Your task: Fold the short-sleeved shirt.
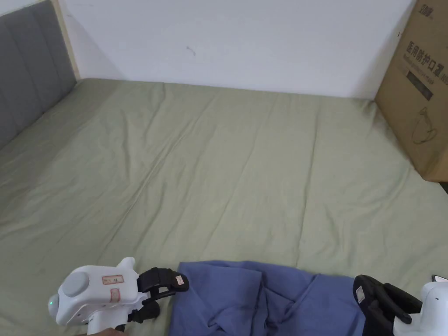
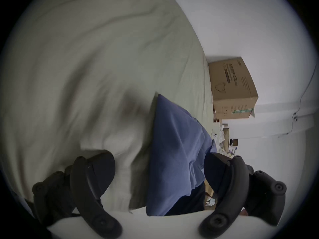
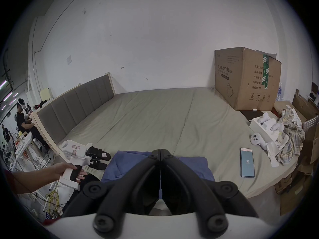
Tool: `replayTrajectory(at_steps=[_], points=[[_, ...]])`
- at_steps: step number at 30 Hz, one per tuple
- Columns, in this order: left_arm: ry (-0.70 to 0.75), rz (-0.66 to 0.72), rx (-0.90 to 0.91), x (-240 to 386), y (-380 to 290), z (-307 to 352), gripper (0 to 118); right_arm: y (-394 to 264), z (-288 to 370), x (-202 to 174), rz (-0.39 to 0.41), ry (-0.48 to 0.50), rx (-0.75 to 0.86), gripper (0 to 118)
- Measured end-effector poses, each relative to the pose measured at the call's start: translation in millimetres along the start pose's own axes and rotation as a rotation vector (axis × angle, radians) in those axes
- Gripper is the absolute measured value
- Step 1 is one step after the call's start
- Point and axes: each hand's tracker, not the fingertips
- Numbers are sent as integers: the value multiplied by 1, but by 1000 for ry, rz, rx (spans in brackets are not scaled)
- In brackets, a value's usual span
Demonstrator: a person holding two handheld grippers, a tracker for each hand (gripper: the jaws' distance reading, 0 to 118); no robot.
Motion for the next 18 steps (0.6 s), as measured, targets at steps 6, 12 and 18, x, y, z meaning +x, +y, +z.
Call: replayTrajectory(at_steps=[6,12,18], points=[[-102,-4,-53,11,-1,-14,108,-6,-7,5,-37,15,-29,0],[-31,-32,-126,23,-7,-43,17,-9,-7,9,-49,5,-50,0],[-71,-13,-96,20,2,-14,15,-3,2,13,-38,-15,-39,0]])
